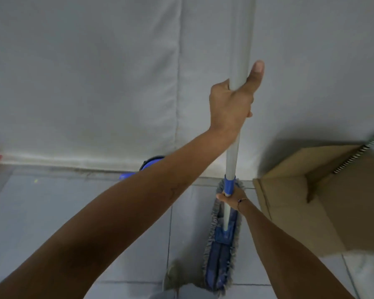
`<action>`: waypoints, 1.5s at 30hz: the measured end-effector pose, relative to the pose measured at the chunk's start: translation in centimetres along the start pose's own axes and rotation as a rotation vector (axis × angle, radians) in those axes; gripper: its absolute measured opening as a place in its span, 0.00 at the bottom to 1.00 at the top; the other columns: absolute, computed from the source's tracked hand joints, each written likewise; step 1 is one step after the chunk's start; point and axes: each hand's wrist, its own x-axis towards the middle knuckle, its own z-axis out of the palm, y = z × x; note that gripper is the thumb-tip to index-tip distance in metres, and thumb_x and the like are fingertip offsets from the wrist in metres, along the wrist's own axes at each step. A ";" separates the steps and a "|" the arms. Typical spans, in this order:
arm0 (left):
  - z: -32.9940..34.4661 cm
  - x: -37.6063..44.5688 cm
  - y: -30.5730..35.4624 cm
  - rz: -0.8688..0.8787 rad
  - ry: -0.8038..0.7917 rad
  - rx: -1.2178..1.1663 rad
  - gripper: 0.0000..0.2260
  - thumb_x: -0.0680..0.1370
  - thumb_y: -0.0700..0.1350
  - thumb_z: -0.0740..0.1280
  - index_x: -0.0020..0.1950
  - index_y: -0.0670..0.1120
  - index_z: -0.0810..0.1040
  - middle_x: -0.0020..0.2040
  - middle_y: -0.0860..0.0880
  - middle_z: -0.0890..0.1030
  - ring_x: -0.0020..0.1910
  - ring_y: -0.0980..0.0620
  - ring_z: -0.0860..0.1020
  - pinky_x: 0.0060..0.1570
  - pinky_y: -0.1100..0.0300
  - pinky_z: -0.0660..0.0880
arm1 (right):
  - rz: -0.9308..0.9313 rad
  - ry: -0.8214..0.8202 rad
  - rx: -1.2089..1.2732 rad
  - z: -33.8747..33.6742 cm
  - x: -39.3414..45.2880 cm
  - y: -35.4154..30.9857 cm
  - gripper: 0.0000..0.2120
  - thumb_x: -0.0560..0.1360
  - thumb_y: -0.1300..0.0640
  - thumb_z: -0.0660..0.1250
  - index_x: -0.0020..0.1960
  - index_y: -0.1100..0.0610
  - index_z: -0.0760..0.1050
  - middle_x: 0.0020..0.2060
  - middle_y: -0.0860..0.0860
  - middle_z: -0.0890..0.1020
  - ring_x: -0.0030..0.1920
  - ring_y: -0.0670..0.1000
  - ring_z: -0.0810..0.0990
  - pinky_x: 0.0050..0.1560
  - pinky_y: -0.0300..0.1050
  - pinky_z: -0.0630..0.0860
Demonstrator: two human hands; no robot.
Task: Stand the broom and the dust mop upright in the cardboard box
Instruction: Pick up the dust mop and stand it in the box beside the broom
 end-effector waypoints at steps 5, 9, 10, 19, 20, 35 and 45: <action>7.1 0.7 3.5 -0.009 -0.362 0.031 0.24 0.75 0.48 0.70 0.24 0.48 0.62 0.19 0.51 0.62 0.18 0.54 0.60 0.24 0.61 0.64 | 0.054 0.307 0.200 -5.1 -3.4 0.9 0.21 0.70 0.54 0.72 0.27 0.53 0.61 0.25 0.49 0.68 0.27 0.47 0.67 0.37 0.45 0.69; 12.1 0.6 3.0 -0.015 -0.519 0.031 0.23 0.75 0.44 0.70 0.22 0.47 0.65 0.18 0.51 0.65 0.17 0.53 0.62 0.25 0.62 0.69 | 0.106 0.414 0.294 -8.9 -4.6 3.5 0.20 0.71 0.54 0.71 0.29 0.53 0.62 0.26 0.49 0.68 0.28 0.47 0.67 0.33 0.42 0.67; 13.4 0.4 2.7 -0.012 -0.533 0.025 0.22 0.75 0.43 0.70 0.23 0.46 0.67 0.18 0.51 0.66 0.17 0.53 0.64 0.26 0.62 0.70 | 0.114 0.436 0.311 -9.8 -4.7 4.3 0.20 0.72 0.54 0.70 0.29 0.54 0.61 0.25 0.50 0.66 0.27 0.48 0.65 0.32 0.42 0.66; 25.8 -2.2 -0.7 0.002 -0.555 0.000 0.20 0.75 0.48 0.70 0.26 0.48 0.67 0.19 0.52 0.66 0.18 0.56 0.63 0.23 0.63 0.64 | 0.176 0.501 0.388 -16.8 -5.7 13.2 0.20 0.73 0.61 0.64 0.28 0.55 0.58 0.24 0.50 0.62 0.26 0.47 0.60 0.32 0.42 0.62; 27.4 -2.6 -1.1 -0.001 -0.565 0.009 0.21 0.75 0.48 0.70 0.26 0.47 0.66 0.20 0.52 0.65 0.18 0.55 0.62 0.23 0.62 0.62 | 0.168 0.498 0.392 -17.8 -6.0 14.3 0.20 0.73 0.61 0.64 0.28 0.55 0.58 0.24 0.50 0.62 0.26 0.47 0.60 0.31 0.41 0.62; 48.3 -3.9 -6.5 -0.035 -0.597 0.072 0.22 0.76 0.49 0.70 0.26 0.46 0.64 0.19 0.51 0.64 0.17 0.54 0.60 0.21 0.64 0.61 | 0.044 0.509 0.716 -29.9 -6.0 27.3 0.18 0.73 0.56 0.69 0.30 0.54 0.65 0.30 0.56 0.73 0.38 0.56 0.75 0.42 0.48 0.73; 54.0 1.7 -9.6 -0.025 -0.560 0.092 0.20 0.75 0.43 0.70 0.26 0.46 0.66 0.19 0.50 0.64 0.16 0.54 0.60 0.21 0.63 0.61 | 0.039 0.485 0.710 -35.7 -0.2 29.0 0.16 0.73 0.55 0.69 0.30 0.53 0.66 0.31 0.55 0.76 0.38 0.55 0.77 0.41 0.50 0.75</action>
